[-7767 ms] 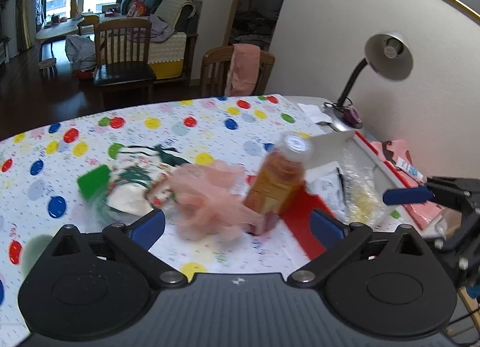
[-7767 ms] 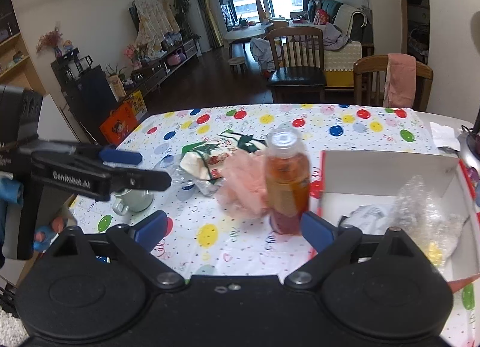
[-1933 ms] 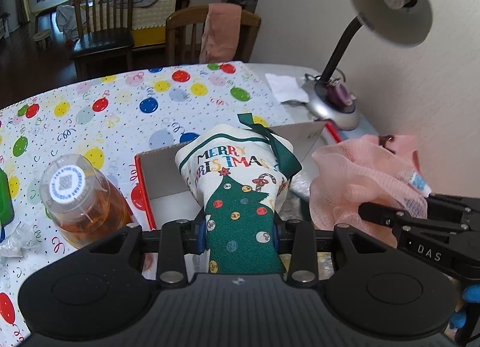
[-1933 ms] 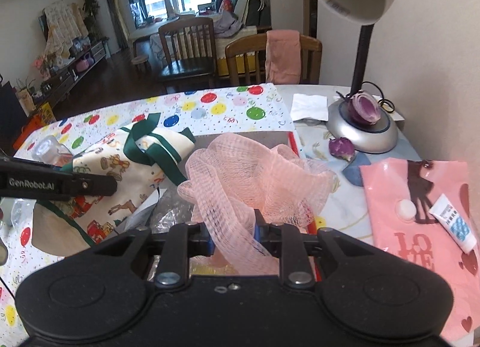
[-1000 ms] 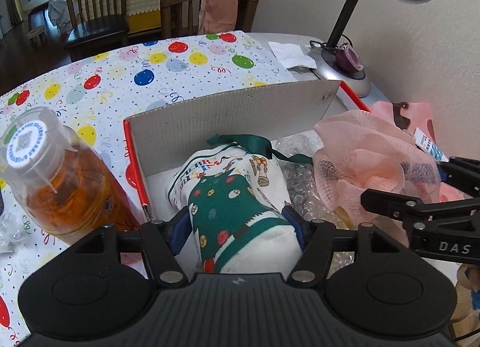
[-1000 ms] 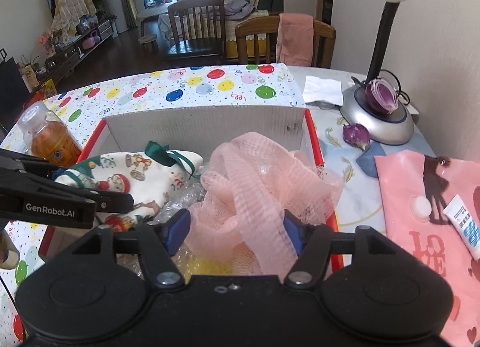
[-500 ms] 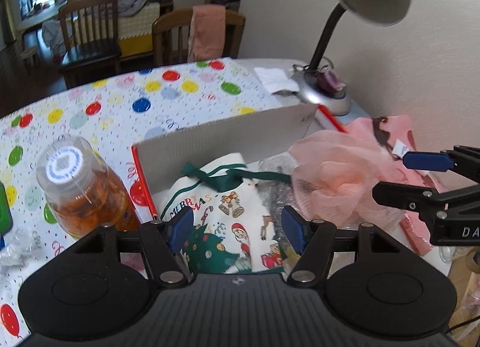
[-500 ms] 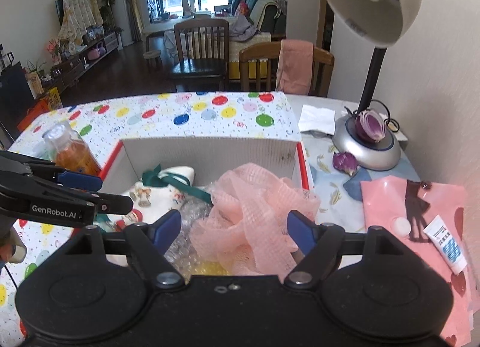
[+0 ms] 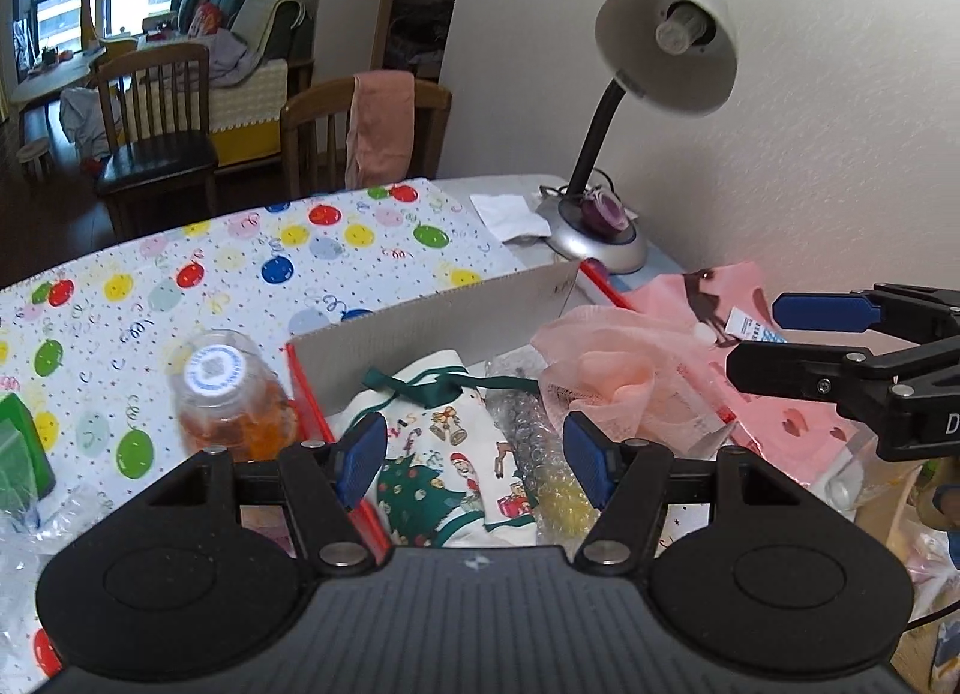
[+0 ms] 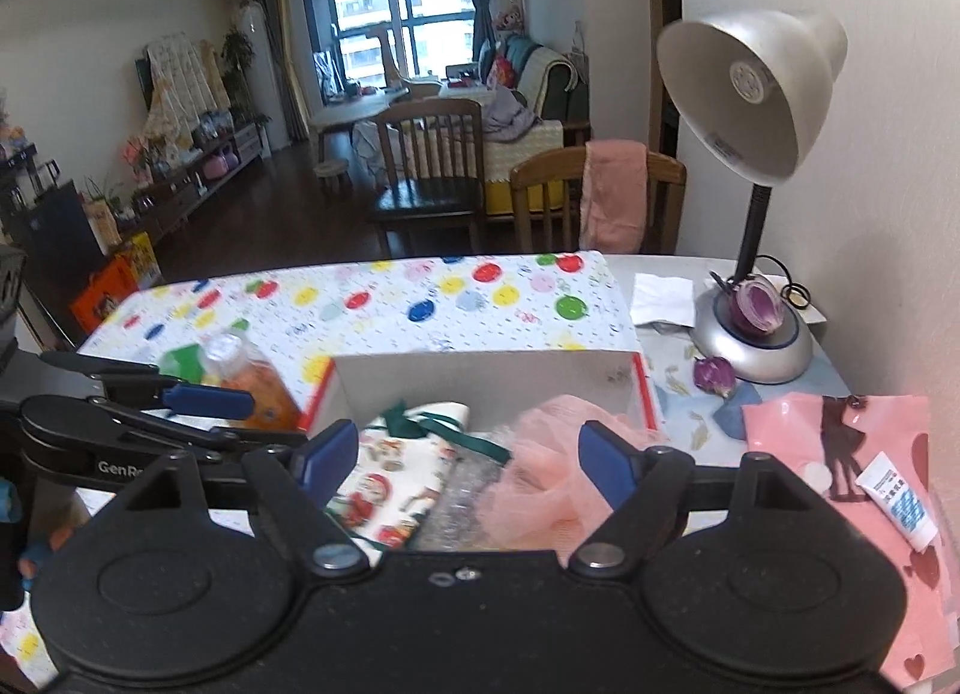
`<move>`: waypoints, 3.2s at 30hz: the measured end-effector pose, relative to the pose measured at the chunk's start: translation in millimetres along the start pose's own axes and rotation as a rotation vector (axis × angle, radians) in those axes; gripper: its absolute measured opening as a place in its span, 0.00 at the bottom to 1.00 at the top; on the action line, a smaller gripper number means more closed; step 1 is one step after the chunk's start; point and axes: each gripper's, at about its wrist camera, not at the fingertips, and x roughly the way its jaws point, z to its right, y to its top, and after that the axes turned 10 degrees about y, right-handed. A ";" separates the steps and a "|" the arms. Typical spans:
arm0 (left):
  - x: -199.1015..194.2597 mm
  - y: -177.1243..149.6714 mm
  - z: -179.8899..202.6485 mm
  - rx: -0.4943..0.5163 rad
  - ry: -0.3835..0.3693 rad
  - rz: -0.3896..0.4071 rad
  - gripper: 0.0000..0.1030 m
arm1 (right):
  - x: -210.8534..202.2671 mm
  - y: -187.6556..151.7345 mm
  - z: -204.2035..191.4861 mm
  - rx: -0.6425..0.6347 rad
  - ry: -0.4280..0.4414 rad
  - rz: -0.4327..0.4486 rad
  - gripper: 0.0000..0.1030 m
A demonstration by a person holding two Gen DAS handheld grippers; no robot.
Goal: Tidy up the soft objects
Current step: 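Withdraw both tools from the box toward the green sponge and plastic bag, then grasp the green sponge with the left tool while the right tool grasps the clear plastic bag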
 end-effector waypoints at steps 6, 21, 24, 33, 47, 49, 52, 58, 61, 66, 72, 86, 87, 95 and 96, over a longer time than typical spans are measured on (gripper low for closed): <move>-27.2 -4.8 -25.8 -0.002 -0.009 0.033 0.80 | -2.6 2.5 -34.4 -0.010 0.044 0.007 0.80; -71.1 -20.7 -127.9 -0.042 0.015 0.048 0.84 | 43.8 -3.5 -150.0 -0.068 0.145 -0.060 0.85; -74.3 -23.7 -151.8 -0.050 0.024 0.052 0.84 | 57.1 -4.1 -173.9 -0.087 0.158 -0.072 0.87; -66.1 -22.5 -229.7 -0.093 0.103 0.022 0.88 | 113.4 -4.5 -235.3 -0.150 0.201 -0.121 0.90; -4.6 0.7 -328.8 -0.200 0.153 -0.137 0.99 | 225.7 -4.7 -283.2 -0.260 0.238 -0.238 0.91; 11.3 2.5 -340.1 -0.250 0.125 -0.187 0.99 | 242.3 -3.9 -285.2 -0.271 0.246 -0.260 0.91; 34.8 3.2 -357.1 -0.331 0.107 -0.251 0.99 | 262.6 -4.6 -287.2 -0.295 0.254 -0.287 0.91; 83.1 6.6 -370.4 -0.322 0.141 -0.360 0.99 | 298.8 -6.7 -293.0 -0.364 0.264 -0.339 0.91; 105.7 8.2 -378.6 -0.343 0.157 -0.418 0.99 | 313.0 -8.6 -300.4 -0.439 0.263 -0.368 0.91; 132.7 11.4 -384.7 -0.375 0.180 -0.468 0.99 | 336.5 -11.6 -306.7 -0.516 0.272 -0.405 0.87; 159.1 4.5 -383.0 -0.386 0.198 -0.525 0.99 | 356.3 -18.0 -314.1 -0.606 0.273 -0.451 0.79; 179.7 -11.3 -388.1 -0.359 0.272 -0.543 0.99 | 365.9 -43.5 -317.2 -0.769 0.250 -0.512 0.43; 179.8 -11.7 -387.6 -0.357 0.277 -0.540 0.99 | 365.0 -43.8 -316.8 -0.770 0.246 -0.512 0.38; 179.4 -16.0 -385.3 -0.350 0.291 -0.524 0.80 | 356.4 -56.0 -320.1 -0.837 0.165 -0.480 0.28; 178.0 -16.8 -385.6 -0.355 0.290 -0.519 0.79 | 354.9 -56.4 -320.3 -0.834 0.154 -0.475 0.27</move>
